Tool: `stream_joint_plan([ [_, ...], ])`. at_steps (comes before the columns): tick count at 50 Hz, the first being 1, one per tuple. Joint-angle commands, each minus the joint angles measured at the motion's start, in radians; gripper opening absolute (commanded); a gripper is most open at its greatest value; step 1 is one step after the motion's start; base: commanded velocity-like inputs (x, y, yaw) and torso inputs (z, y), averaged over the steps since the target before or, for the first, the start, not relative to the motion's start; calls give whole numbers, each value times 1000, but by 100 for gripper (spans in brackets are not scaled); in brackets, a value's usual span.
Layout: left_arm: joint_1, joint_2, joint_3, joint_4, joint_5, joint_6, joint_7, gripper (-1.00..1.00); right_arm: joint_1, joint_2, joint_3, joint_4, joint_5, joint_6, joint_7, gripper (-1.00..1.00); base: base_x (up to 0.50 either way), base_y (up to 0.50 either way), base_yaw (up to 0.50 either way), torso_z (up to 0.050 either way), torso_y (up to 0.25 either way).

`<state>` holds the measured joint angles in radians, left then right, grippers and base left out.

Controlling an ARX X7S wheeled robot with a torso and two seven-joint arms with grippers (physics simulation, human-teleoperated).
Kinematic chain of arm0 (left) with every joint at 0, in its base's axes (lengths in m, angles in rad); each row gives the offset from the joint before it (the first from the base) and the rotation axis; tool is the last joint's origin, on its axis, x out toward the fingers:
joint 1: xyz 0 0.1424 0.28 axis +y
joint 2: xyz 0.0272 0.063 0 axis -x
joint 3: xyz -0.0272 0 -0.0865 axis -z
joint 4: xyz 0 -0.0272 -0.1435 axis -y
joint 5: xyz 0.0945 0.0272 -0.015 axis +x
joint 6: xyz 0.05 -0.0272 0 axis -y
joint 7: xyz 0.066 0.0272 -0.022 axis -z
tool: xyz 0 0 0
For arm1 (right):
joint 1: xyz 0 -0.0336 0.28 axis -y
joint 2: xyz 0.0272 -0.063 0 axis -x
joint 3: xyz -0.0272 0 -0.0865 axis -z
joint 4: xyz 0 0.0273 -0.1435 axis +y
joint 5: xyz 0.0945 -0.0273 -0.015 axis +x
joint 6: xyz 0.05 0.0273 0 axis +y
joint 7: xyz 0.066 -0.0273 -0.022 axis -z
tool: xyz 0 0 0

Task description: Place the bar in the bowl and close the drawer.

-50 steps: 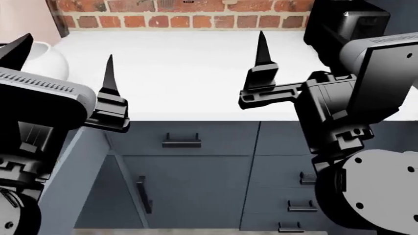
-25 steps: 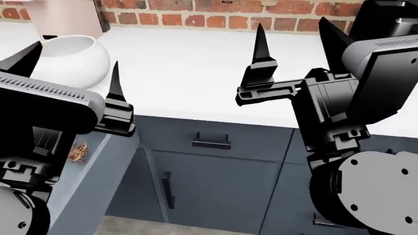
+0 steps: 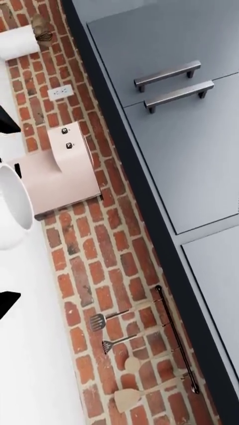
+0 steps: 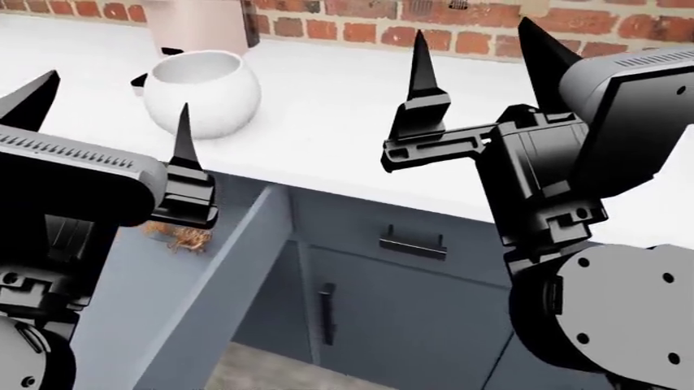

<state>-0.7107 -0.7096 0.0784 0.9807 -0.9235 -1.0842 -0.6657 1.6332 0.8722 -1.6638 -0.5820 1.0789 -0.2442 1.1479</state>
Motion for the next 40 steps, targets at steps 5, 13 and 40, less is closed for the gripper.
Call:
stream_joint_plan([
  [5,10,-11,10,-1,-3,8,-22,100,1,8,6,0,7,6,-15,100,41,13,500,0,0],
  [13,7,-19,15,-7,-10,10,-27,100,15,-1,7,16,26,29,-35,100,41,15,500,0,0],
  [40,-92,-84,7,-143,22,17,29,100,187,-83,31,244,201,188,-291,100,39,19,500,0,0],
])
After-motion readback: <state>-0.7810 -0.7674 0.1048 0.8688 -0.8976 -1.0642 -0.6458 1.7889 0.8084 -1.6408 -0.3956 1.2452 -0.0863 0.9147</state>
